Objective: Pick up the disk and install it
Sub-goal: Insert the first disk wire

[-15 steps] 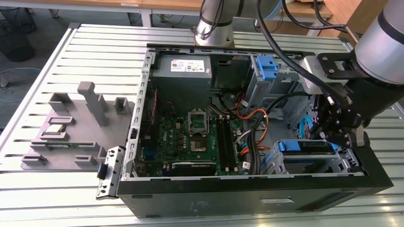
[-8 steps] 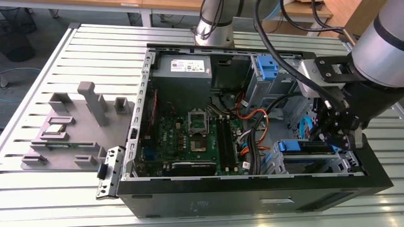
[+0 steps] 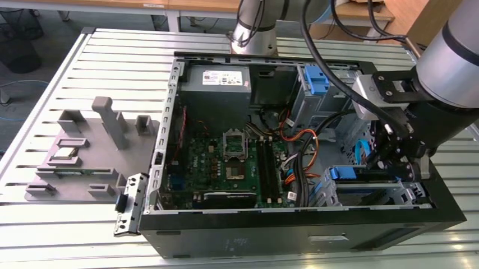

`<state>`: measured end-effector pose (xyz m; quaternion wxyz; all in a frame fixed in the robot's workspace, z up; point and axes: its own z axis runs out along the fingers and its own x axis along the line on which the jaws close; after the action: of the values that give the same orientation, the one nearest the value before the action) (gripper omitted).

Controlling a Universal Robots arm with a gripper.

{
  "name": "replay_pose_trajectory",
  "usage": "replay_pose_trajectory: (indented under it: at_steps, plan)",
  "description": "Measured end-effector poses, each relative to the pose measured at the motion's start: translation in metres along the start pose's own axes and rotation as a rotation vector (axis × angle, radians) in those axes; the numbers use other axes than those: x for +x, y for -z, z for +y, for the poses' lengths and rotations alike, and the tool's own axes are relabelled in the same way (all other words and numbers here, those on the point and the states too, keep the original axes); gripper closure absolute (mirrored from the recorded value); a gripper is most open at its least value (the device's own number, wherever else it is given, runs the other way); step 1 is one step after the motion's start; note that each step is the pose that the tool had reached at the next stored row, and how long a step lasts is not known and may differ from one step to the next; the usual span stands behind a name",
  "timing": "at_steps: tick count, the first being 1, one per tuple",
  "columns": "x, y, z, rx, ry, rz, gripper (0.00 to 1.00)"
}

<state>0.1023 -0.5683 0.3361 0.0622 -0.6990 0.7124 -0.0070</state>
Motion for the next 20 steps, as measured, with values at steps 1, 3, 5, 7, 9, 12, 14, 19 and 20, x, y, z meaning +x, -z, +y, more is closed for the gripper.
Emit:
replay_pose_trajectory:
  at_steps: [1, 3, 5, 7, 9, 12, 14, 19, 20]
  plan:
    - [0.0, -0.0001, 0.0, -0.0001, 0.001, 0.0001, 0.84]
    - [0.0001, -0.0004, 0.0, -0.0005, 0.007, -0.0004, 0.84]
    - [0.0001, -0.0005, 0.0001, -0.0009, 0.012, -0.0012, 0.84]
    - [0.0002, -0.0006, 0.0001, -0.0013, 0.017, -0.0017, 0.84]
    - [0.0006, -0.0005, 0.0001, -0.0015, 0.019, -0.0019, 0.84]
    - [0.0009, -0.0003, 0.0001, -0.0015, 0.019, -0.0017, 0.84]
    - [0.0016, -0.0004, 0.0001, -0.0015, 0.019, -0.002, 0.84]
    - [0.0033, -0.0003, 0.0, -0.0003, 0.02, -0.0019, 0.84]
    - [0.0034, -0.0008, 0.0002, 0.0015, 0.02, -0.0019, 0.84]
